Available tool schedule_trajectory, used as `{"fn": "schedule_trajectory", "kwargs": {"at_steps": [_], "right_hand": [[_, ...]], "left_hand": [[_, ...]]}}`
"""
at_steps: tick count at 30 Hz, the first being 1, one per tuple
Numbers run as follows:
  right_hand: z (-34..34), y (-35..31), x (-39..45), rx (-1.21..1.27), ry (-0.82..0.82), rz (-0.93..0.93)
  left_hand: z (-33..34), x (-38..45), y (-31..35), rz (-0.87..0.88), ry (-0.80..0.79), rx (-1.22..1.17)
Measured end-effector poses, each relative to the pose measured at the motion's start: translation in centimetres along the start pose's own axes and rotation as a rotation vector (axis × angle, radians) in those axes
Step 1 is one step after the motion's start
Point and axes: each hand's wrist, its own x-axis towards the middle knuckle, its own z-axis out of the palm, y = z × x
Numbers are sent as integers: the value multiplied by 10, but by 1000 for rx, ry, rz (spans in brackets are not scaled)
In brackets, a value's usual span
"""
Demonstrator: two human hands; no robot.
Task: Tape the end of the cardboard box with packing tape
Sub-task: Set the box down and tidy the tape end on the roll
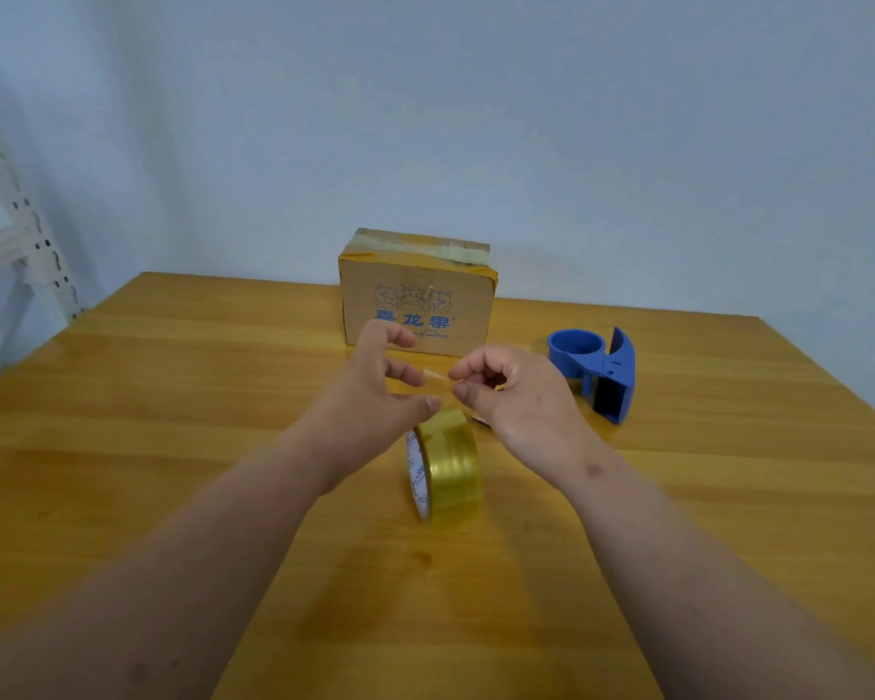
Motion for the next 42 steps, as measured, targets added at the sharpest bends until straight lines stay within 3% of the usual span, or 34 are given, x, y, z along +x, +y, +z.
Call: {"fn": "schedule_trajectory", "kwargs": {"at_steps": [6,24,32,42], "right_hand": [[0,1,2,43,-40,6],[-1,4,6,-21,-77,8],[-3,-3,10,-262,-34,21],[-8,3,9,153,-121,174]], "left_hand": [[-2,2,-1,62,-45,44],[2,7,-3,-17,11,28],[3,9,2,-33,-2,20],[2,9,5,-87,-19,-29]]}}
